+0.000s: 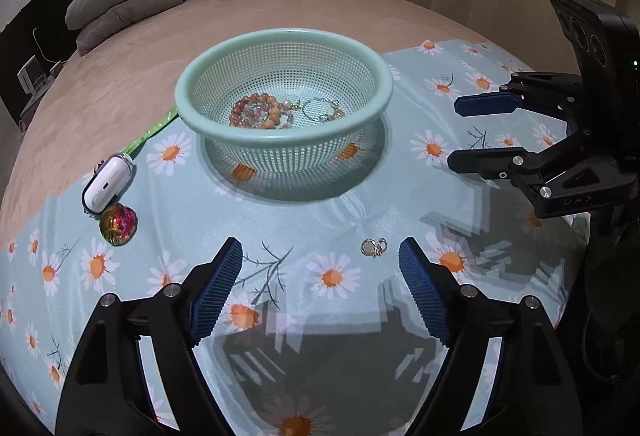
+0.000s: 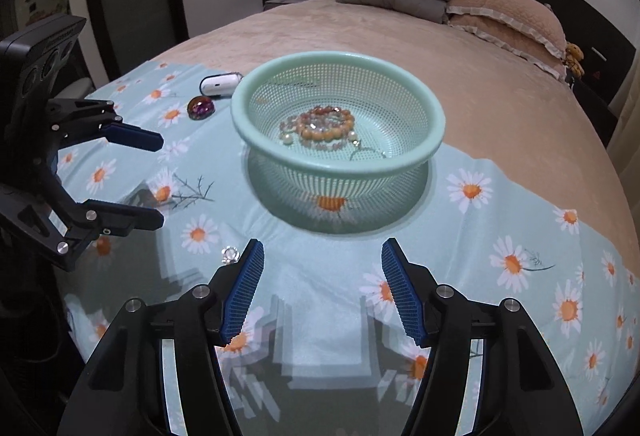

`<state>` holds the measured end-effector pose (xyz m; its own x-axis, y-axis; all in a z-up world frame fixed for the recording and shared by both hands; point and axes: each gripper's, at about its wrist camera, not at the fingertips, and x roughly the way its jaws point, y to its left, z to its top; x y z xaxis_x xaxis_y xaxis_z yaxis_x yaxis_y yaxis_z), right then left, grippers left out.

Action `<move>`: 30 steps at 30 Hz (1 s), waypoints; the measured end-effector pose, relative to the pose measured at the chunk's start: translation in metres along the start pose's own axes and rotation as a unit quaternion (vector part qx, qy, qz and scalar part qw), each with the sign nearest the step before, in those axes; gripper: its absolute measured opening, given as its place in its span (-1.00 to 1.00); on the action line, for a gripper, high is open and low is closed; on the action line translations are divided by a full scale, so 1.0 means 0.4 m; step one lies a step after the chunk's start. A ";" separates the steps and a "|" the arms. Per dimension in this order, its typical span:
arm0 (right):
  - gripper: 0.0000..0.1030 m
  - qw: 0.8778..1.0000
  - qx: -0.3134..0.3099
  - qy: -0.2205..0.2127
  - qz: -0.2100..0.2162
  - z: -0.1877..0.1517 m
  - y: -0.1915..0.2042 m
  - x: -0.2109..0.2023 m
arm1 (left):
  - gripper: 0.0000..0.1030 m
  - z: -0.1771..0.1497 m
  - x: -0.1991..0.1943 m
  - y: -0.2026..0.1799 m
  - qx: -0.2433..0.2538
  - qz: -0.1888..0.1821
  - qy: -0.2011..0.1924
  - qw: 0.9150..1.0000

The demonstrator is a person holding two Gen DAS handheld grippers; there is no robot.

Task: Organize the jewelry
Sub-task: 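Move both grippers back toward the last silver earrings on the sheet, then grasp a silver earring with the left gripper while the right gripper grasps another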

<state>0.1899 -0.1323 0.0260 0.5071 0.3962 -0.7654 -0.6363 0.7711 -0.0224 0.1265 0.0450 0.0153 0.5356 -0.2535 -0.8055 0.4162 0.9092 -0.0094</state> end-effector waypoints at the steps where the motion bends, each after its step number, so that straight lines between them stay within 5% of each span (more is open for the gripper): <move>1: 0.12 1.000 -0.006 0.004 0.004 -0.010 0.012 0.005 | 0.55 -0.008 0.000 -0.007 0.000 0.001 0.001 1.000; 10: -0.06 0.997 -0.035 0.050 0.038 -0.040 0.116 0.123 | 0.73 -0.085 0.003 -0.044 -0.004 0.004 0.024 1.000; 20: -0.84 0.996 -0.017 0.051 0.067 -0.045 0.136 0.199 | 0.73 -0.128 0.036 -0.059 -0.006 -0.011 0.048 0.999; 25: -0.84 0.997 0.013 0.064 0.044 -0.063 0.088 0.182 | 0.73 -0.119 0.050 -0.107 0.010 -0.040 0.040 0.998; 27: -0.84 0.997 0.024 0.069 0.033 -0.075 0.066 0.172 | 0.67 -0.116 0.060 -0.136 0.025 -0.049 0.040 0.998; 30: -0.83 0.996 0.046 0.072 0.019 -0.100 0.031 0.153 | 0.23 -0.118 0.088 -0.171 0.041 -0.062 0.060 0.995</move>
<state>0.1897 -0.1183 -0.0466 0.3908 0.3553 -0.8491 -0.5934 0.8025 0.0627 0.0822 -0.0104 -0.0404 0.3864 -0.3156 -0.8666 0.5348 0.8422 -0.0683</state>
